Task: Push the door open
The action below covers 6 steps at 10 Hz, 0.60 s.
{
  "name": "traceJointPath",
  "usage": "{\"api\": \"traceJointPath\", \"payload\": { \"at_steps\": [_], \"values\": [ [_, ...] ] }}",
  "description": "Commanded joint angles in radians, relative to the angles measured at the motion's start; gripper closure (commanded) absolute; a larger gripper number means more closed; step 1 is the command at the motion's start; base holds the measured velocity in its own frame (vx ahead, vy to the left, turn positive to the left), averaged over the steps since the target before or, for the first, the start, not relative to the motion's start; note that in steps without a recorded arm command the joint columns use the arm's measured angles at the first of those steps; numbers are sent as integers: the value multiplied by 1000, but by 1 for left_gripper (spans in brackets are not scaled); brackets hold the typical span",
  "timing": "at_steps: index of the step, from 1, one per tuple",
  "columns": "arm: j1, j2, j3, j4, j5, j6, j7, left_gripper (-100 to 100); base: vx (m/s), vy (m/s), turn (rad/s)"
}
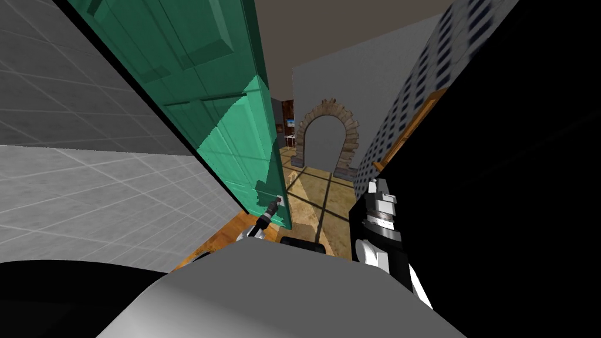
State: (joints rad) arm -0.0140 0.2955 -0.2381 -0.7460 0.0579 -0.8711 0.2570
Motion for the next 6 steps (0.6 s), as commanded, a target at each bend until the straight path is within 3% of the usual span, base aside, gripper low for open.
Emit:
{"api": "traceJointPath", "payload": {
  "at_steps": [1,6],
  "values": [
    [-23,4,25,29,10,-11,-7,100,128,-56,9],
    [-39,-16,80,51,29,3,-39,100,117,-60,28]
  ]
}}
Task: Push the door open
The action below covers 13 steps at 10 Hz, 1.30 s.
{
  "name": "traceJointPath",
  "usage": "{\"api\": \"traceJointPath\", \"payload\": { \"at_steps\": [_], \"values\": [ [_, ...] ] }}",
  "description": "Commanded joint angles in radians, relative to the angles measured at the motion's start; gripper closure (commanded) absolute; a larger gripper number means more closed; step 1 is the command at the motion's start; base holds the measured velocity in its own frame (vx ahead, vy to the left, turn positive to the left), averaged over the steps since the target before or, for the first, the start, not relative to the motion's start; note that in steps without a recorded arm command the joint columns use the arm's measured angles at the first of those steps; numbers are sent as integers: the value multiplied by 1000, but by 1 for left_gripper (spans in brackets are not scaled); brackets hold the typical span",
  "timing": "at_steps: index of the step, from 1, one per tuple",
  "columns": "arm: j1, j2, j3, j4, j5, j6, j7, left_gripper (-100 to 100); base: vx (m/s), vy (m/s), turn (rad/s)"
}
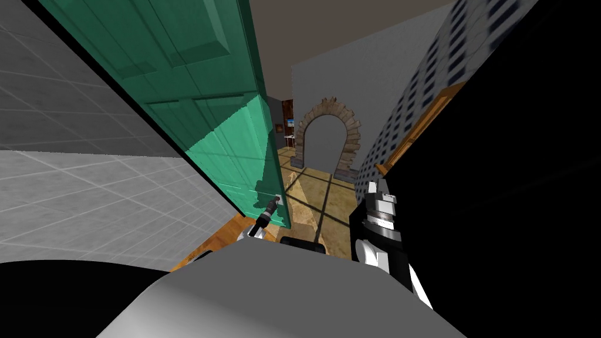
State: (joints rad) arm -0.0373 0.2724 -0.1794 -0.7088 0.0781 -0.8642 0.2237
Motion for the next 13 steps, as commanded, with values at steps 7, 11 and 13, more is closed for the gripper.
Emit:
{"api": "traceJointPath", "payload": {
  "at_steps": [7,11,13],
  "values": [
    [-39,-21,103,46,37,16,-54,100,138,-65,36],
    [-56,-41,160,68,57,29,-87,100,189,-84,54],
    [-62,-49,183,77,65,35,-100,100,142,-72,27]
  ]
}}
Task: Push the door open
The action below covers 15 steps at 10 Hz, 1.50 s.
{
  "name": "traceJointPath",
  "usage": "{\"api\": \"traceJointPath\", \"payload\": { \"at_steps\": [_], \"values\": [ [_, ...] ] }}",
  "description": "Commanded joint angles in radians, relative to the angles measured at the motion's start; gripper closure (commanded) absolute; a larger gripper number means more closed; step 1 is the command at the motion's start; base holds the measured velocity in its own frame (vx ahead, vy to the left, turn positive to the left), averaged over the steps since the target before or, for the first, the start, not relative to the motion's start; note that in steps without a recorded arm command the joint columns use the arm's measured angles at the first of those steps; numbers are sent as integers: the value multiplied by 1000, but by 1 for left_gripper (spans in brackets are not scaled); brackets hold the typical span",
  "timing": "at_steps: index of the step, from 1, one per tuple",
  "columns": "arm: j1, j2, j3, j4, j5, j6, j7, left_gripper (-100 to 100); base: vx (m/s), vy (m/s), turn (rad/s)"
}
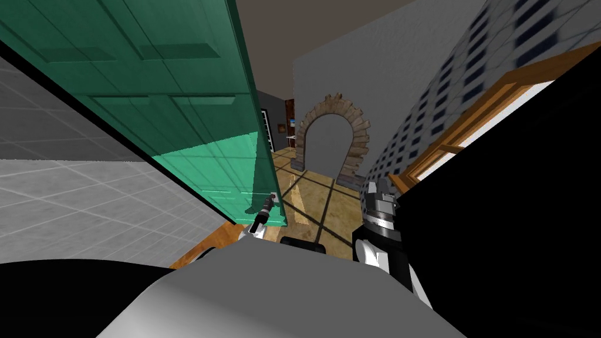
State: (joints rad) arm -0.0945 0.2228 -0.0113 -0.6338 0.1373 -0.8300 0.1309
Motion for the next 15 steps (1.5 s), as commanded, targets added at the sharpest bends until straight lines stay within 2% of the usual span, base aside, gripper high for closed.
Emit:
{"api": "traceJointPath", "payload": {
  "at_steps": [1,3,4,15],
  "values": [
    [-8,-3,24,6,9,3,-12,100,184,-91,50],
    [-13,-9,43,13,15,8,-23,100,163,-70,47],
    [-10,-7,38,22,13,3,-19,100,74,-12,20],
    [-15,-3,149,45,76,4,-71,100,183,-47,50]
  ]
}}
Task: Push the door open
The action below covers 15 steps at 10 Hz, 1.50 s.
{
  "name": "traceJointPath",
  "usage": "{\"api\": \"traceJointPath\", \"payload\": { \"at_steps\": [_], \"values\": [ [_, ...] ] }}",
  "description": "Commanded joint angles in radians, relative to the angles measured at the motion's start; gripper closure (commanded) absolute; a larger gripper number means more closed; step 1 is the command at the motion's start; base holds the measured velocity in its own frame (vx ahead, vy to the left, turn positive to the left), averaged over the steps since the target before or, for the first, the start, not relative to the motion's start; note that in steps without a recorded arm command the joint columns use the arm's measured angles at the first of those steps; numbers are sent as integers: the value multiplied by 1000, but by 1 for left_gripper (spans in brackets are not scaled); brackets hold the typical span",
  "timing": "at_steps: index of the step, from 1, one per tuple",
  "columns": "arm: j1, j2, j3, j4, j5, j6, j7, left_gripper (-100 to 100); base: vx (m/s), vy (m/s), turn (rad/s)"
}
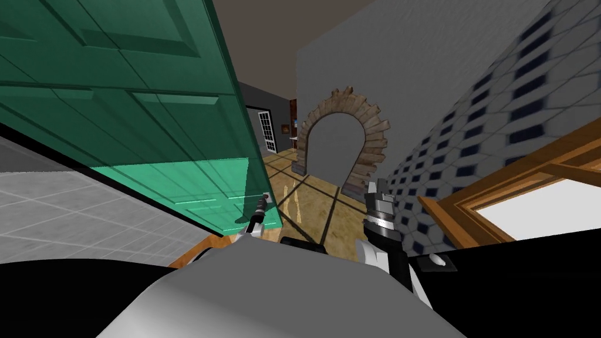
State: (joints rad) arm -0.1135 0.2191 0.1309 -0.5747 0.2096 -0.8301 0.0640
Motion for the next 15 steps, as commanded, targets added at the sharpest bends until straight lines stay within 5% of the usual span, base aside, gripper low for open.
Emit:
{"api": "traceJointPath", "payload": {
  "at_steps": [1,15],
  "values": [
    [4,1,14,-13,8,5,-7,100,178,-64,42],
    [18,15,136,8,84,1,-59,100,191,-16,45]
  ]
}}
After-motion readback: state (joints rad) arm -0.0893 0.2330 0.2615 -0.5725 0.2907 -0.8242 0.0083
